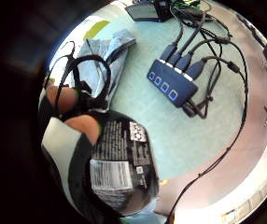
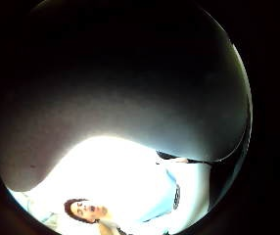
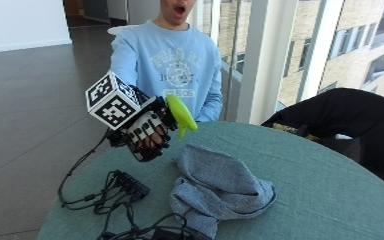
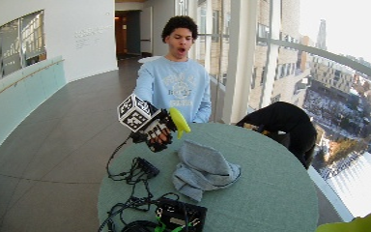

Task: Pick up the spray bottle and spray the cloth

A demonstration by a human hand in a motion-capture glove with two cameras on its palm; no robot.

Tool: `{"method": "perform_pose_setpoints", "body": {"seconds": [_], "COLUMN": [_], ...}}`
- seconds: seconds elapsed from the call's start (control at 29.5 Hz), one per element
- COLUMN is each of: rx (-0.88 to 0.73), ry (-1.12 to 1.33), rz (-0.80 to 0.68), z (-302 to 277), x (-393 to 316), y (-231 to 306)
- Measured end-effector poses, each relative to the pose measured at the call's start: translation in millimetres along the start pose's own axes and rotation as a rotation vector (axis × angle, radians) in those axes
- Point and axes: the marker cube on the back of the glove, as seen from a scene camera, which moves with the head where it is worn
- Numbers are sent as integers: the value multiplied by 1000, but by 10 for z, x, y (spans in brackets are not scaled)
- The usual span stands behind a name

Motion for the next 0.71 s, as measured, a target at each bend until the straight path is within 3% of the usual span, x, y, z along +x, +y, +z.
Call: {"method": "perform_pose_setpoints", "body": {"seconds": [0.71], "rx": [-72], "ry": [68], "rz": [36], "z": [110], "x": [-22], "y": [-46]}}
